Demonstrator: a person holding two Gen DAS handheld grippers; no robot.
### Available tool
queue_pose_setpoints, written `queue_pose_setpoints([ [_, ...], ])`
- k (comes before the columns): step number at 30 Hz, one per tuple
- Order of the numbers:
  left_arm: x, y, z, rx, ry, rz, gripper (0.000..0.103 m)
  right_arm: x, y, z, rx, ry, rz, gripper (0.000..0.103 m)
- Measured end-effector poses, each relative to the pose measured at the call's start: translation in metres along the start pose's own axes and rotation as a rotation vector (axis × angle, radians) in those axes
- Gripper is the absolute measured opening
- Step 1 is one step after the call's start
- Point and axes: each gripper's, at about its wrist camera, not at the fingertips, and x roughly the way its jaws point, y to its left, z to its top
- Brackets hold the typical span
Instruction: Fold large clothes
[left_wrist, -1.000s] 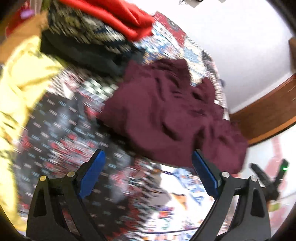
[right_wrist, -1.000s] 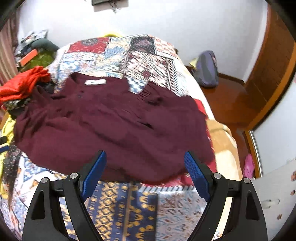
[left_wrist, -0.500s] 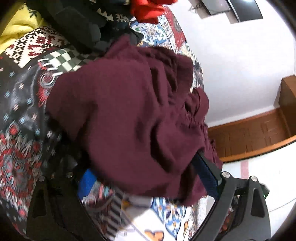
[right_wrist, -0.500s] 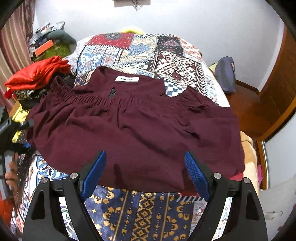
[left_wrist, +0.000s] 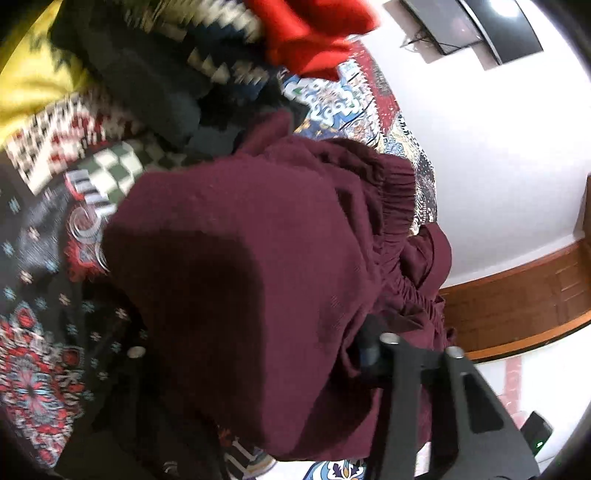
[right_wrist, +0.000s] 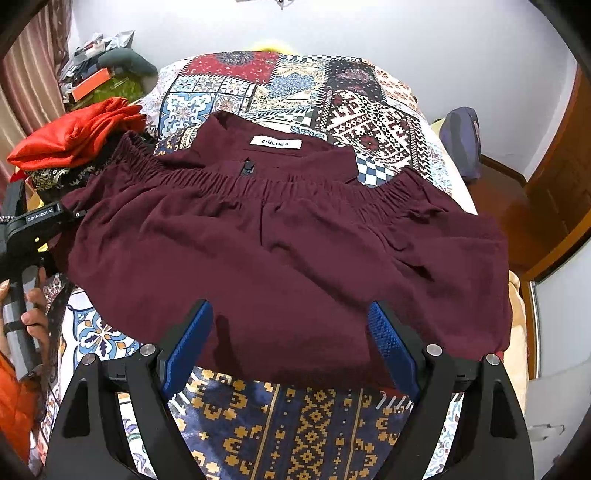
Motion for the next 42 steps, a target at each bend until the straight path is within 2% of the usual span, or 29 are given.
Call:
queue_pose_setpoints([
  [5,-0.038,-0.050,-0.006,0.204,-0.101,0.053,0.032,-0.006,0.005,0.003,-0.018,-0.006,-0.008,0.084],
  [11,-0.108,-0.109,-0.007,0.363,-0.259,-0.054,0.029,-0.021,0.017,0.019,-0.012,-0.044,0.030,0.084],
  [14,-0.146,-0.128,-0.001,0.407,-0.345,-0.065,0.028,-0.022,0.032,0.030,0.004,-0.057,0.094,0.084],
  [18,-0.180,-0.137,0.007,0.449,-0.448,0.008,0.028,-0.010,0.070,0.041,0.016,-0.046,0.214,0.084],
  [20,-0.183,-0.136,0.008,0.462,-0.475,0.064,0.028,0.001,0.093,0.043,0.002,-0.036,0.250,0.084],
  [23,-0.175,-0.129,0.012,0.462,-0.476,0.126,0.028,0.026,0.124,0.041,-0.035,0.025,0.284,0.084],
  [28,-0.139,-0.120,0.009,0.446,-0.404,0.186,0.028,0.077,0.152,0.025,-0.048,0.172,0.319,0.086],
  [33,-0.134,-0.128,-0.003,0.475,-0.410,0.182,0.028,0.065,0.130,0.030,-0.038,0.187,0.407,0.084],
  [36,-0.131,-0.147,-0.009,0.503,-0.412,0.163,0.028,0.040,0.095,0.029,-0.005,0.120,0.398,0.084],
  [38,-0.125,-0.163,-0.015,0.524,-0.406,0.144,0.028,0.025,0.065,0.024,0.025,0.076,0.361,0.084],
  [42,-0.108,-0.194,-0.029,0.564,-0.384,0.111,0.028,0.013,0.005,0.001,0.102,0.051,0.183,0.084],
])
